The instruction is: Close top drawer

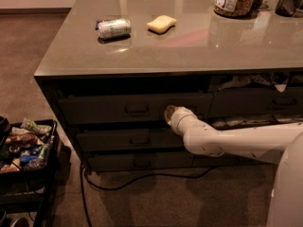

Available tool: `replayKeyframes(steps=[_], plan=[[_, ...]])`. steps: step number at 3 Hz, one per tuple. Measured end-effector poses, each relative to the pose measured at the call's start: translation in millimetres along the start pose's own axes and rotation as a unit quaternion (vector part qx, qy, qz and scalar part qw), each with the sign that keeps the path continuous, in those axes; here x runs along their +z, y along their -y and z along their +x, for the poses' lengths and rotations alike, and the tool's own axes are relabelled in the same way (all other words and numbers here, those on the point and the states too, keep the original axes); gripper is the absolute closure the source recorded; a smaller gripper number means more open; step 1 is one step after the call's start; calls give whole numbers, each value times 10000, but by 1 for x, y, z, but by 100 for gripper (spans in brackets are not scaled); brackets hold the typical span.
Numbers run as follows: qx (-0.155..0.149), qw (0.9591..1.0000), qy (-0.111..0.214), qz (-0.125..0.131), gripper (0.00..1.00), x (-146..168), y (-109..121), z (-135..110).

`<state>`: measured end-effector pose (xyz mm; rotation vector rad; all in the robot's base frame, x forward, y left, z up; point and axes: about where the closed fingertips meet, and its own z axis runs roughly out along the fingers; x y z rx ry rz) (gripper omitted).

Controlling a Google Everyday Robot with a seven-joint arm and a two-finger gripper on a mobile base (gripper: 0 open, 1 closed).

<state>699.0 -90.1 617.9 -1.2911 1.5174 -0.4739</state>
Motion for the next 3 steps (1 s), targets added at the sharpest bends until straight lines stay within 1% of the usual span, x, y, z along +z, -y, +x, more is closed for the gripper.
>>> replayKeyframes(steps=[1, 2, 3], plan=[[0, 10000, 0, 0, 100, 0, 0, 0], [170, 9997, 181, -20, 100, 0, -2, 0], [402, 9976, 549, -135, 100, -23, -3, -9]])
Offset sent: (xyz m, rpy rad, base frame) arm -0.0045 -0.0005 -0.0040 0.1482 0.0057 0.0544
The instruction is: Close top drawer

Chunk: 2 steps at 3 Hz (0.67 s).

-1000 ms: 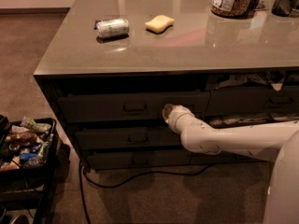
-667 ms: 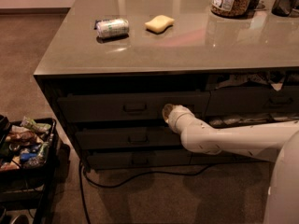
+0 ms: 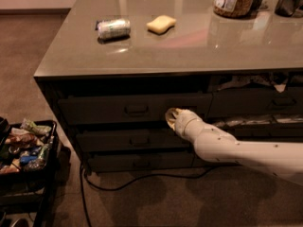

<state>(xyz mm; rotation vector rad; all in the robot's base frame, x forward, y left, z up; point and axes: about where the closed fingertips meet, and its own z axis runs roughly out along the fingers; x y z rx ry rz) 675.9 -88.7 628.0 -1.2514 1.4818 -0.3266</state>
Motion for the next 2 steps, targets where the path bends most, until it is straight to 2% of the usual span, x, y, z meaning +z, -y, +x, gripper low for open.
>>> replayKeyframes(steps=[1, 2], plan=[[170, 9993, 265, -199, 100, -42, -5, -14], [138, 9994, 202, -256, 100, -90, -7, -17]])
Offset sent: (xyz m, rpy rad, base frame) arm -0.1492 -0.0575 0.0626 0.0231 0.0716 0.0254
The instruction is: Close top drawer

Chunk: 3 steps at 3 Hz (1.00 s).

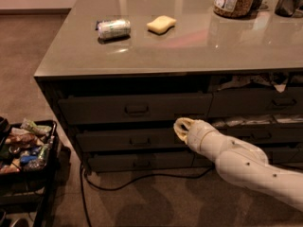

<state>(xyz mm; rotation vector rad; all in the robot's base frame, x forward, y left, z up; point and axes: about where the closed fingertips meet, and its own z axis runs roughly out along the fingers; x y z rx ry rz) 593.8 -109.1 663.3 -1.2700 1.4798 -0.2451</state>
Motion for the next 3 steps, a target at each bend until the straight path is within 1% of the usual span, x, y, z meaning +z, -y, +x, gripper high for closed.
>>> replayKeyframes(steps=[1, 2, 3], plan=[[22, 9998, -191, 44, 100, -49, -7, -2], [18, 9997, -247, 49, 100, -57, -9, 1], [18, 9997, -247, 48, 81, -57, -9, 1]])
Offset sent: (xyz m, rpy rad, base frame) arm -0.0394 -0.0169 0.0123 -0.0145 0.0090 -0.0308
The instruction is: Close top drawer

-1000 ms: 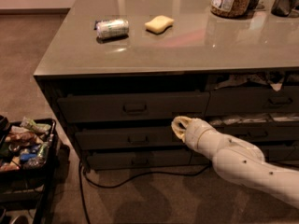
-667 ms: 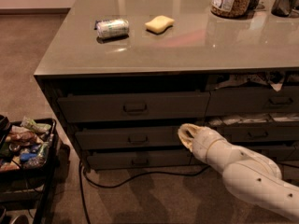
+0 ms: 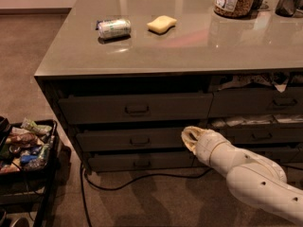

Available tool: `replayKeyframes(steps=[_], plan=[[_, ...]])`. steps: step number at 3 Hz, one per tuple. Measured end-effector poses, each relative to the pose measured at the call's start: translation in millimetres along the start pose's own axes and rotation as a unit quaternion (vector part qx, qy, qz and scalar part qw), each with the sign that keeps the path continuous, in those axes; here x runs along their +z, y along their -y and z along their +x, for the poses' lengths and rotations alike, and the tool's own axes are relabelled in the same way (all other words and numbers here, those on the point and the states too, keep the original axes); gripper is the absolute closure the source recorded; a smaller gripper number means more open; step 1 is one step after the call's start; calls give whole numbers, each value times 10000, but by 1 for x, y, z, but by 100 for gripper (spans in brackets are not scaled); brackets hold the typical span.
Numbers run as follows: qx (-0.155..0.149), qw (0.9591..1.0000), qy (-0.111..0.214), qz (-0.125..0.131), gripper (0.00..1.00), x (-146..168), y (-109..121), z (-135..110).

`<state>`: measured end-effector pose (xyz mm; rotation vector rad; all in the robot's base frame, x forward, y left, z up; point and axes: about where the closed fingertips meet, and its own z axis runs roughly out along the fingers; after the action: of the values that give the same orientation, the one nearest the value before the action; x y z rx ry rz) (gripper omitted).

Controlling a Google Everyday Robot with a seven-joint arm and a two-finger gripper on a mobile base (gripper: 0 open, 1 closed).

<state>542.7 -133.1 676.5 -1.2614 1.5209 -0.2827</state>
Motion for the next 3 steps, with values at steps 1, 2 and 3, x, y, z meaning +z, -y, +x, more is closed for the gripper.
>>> replayKeyframes(steps=[1, 2, 3], plan=[[0, 10000, 0, 0, 58, 0, 0, 0], [0, 10000, 0, 0, 35, 0, 0, 0], [0, 10000, 1, 0, 12, 0, 0, 0]])
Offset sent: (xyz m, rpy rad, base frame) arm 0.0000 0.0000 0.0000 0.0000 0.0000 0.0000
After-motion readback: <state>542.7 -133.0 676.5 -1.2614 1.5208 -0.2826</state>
